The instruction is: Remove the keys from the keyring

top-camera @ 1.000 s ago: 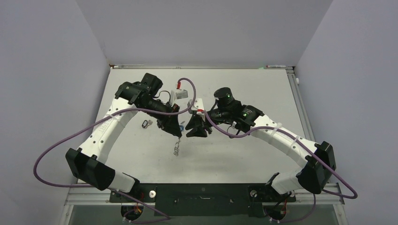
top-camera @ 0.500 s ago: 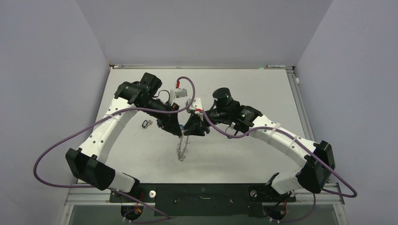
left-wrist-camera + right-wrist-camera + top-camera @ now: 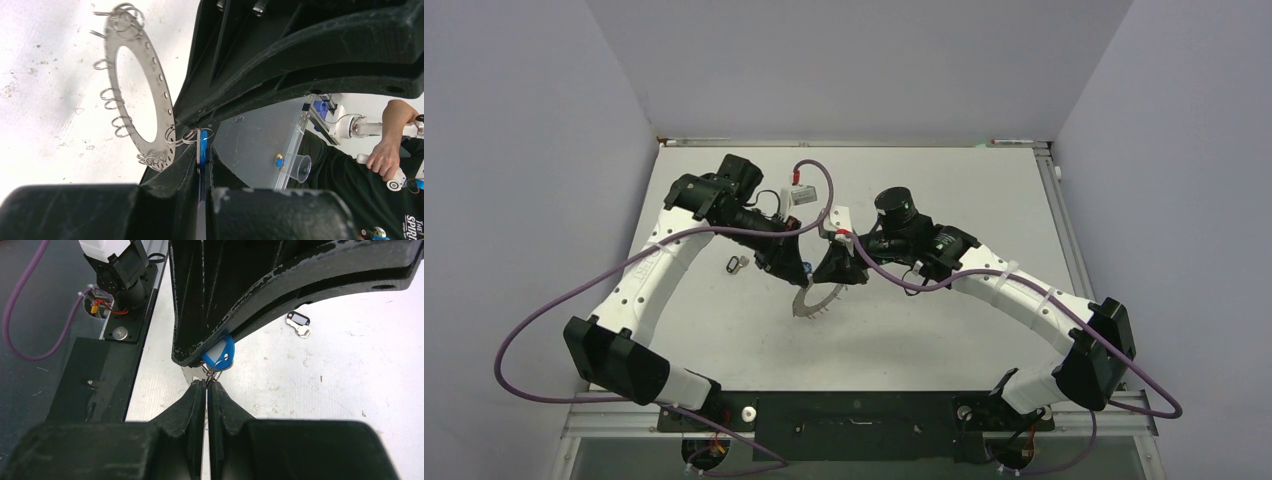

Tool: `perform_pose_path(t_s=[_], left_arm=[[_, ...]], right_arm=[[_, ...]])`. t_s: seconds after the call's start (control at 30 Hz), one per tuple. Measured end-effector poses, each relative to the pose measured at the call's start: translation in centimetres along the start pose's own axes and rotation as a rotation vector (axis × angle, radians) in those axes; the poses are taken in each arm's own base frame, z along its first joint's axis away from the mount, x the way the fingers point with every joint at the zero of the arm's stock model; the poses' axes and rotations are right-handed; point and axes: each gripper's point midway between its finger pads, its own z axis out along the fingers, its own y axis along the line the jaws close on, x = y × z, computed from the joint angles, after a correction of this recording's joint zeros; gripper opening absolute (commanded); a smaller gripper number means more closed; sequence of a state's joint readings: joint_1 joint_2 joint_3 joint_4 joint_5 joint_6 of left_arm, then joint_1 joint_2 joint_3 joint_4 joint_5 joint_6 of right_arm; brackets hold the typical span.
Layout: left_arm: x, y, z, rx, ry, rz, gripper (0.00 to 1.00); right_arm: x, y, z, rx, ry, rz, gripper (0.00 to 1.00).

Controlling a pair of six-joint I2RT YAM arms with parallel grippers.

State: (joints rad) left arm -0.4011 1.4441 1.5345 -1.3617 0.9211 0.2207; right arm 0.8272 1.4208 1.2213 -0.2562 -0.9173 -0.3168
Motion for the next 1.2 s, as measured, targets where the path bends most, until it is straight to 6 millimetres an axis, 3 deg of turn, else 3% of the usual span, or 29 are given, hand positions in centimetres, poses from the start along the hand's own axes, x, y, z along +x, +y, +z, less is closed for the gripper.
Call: perform_pose_path(t_s=[0.73, 0.97, 1.2], left_arm=[[0.5, 3.1, -0.2, -0.111, -0.019, -0.049, 0.0], [0.5, 3.2, -0.2, -0.113, -0.018, -0.049, 0.0], [0.4, 2.9, -0.2, -0.099, -0.022, -0.047, 0.0]], right_arm=[[-0.6, -1.3, -1.3, 0.031, -0.011, 0.034, 0.05], [-1.1, -1.4, -1.3, 0.026, -0.042, 0.04, 0.05], [1.0, -1.1, -0.5, 0.015, -0.049, 0.056, 0.05]])
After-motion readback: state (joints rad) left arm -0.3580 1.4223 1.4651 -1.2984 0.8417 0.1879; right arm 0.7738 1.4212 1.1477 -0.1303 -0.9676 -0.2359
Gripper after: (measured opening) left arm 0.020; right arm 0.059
